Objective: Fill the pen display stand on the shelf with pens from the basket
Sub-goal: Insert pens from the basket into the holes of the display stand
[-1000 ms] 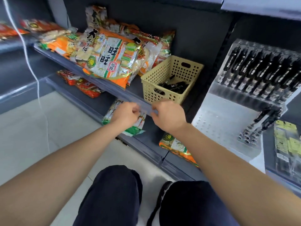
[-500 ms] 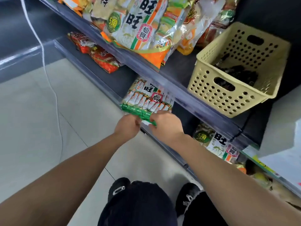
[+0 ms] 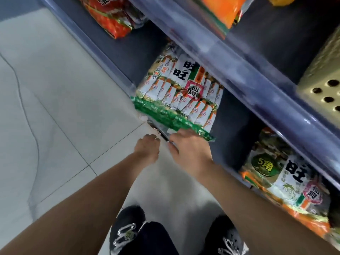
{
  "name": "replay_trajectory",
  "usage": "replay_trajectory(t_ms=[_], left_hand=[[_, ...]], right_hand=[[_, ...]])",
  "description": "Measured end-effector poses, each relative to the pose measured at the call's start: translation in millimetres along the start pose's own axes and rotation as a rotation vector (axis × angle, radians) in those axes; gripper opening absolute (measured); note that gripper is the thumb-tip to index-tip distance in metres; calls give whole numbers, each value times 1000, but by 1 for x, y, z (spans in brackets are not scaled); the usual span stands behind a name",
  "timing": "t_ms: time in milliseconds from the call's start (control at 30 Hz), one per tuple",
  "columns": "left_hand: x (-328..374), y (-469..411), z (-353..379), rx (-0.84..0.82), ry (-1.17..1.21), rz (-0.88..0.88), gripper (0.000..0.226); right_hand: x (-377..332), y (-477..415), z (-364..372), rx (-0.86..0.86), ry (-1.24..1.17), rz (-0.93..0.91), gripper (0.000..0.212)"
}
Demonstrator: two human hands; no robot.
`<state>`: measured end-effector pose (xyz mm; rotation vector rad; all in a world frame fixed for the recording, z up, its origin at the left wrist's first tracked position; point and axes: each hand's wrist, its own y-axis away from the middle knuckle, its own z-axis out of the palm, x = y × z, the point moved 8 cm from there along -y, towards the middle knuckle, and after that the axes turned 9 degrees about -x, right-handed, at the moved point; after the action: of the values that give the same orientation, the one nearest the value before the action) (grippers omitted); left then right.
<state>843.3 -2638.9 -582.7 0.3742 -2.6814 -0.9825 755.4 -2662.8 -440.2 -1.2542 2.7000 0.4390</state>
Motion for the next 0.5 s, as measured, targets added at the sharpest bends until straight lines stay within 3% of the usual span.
replay_trajectory(t_ms=[200, 400, 500], left_hand=[[8, -45, 31, -106, -204, 71, 69], [4, -61, 33, -164, -397, 92, 73], [3, -65, 34, -177, -459, 60, 71]], right_hand=[[2, -6, 3, 93, 2, -40, 12], [8, -9, 9, 146, 3, -82, 12], [9, -9, 14, 143, -21, -88, 23]])
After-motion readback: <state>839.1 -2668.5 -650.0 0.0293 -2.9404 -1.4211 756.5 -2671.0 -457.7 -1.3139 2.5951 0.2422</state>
